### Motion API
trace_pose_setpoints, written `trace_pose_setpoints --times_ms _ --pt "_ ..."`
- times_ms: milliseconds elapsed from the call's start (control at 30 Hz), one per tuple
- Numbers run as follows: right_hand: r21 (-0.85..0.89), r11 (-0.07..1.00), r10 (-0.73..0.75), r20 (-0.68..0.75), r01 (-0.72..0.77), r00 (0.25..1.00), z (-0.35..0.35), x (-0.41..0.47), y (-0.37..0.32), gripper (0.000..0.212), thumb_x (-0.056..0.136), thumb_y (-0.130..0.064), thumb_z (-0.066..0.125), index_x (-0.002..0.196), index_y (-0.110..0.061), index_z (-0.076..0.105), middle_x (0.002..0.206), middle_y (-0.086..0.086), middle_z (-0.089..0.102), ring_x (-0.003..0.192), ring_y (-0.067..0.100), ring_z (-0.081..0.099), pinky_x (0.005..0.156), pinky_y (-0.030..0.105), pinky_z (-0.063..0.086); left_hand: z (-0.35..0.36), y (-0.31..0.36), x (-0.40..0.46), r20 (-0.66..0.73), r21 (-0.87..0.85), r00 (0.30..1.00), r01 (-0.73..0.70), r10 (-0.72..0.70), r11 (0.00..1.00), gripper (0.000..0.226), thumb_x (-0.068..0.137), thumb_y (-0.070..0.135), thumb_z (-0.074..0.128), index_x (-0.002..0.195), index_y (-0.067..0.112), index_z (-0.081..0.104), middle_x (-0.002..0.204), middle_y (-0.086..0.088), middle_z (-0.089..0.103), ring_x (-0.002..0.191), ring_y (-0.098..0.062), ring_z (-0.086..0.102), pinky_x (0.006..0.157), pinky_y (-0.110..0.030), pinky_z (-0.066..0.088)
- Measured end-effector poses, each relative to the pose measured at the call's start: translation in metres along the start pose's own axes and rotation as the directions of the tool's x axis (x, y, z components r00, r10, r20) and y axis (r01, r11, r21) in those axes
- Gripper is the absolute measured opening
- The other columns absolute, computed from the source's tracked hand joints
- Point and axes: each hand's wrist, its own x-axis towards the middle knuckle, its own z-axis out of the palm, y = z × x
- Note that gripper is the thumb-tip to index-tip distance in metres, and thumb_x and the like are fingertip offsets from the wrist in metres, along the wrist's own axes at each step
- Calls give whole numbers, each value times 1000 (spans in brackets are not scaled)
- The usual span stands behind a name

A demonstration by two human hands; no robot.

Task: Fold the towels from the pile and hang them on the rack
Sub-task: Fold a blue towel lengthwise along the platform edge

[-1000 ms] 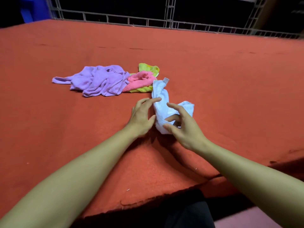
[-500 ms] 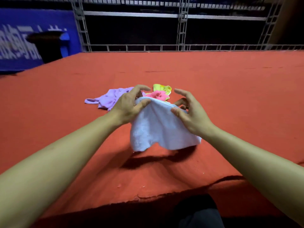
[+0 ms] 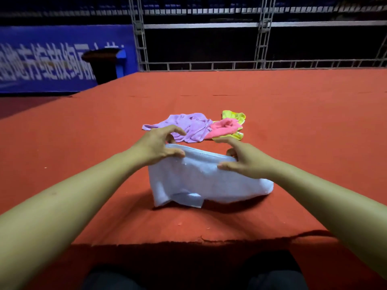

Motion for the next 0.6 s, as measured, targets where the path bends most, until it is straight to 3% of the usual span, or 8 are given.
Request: trace_pose_setpoints --times_ms 167,300,400,500,600 --pt "208 972 94 85 -110 992 7 2 19 71 88 -1 60 147 -26 31 70 2 44 58 10 38 56 26 35 12 -28 -16 61 -269 993 109 -96 957 53 80 7 77 124 26 55 82 0 75 77 -6 67 83 -24 50" --pt "290 943 153 58 -163 987 3 3 37 74 89 -5 66 147 -33 29 82 3 61 68 13 53 64 29 45 18 -41 -12 76 -313 987 155 -139 937 49 82 9 77 123 25 55 78 -8 73 66 -4 61 66 -14 46" --pt "258 940 226 21 -224 974 1 8 50 76 85 -14 74 148 -27 33 84 -1 67 70 9 60 70 27 49 26 -54 -2 95 -325 982 186 -163 927 44 82 16 77 119 28 56 81 -16 73 65 -8 58 63 -21 44" --pt "132 958 270 -120 -254 955 2 24 60 70 81 -18 79 139 -28 41 87 0 67 75 13 60 65 20 44 29 -63 17 66 -358 979 202 -191 912 45 81 12 78 120 22 57 76 -11 72 70 -10 60 69 -28 44" --pt "68 969 245 -371 -237 896 -11 62 65 74 78 -19 80 141 -23 42 93 0 67 85 18 60 69 21 38 5 -61 57 -128 -389 971 137 -200 911 50 80 6 78 124 13 56 67 4 67 63 0 58 67 -20 45"
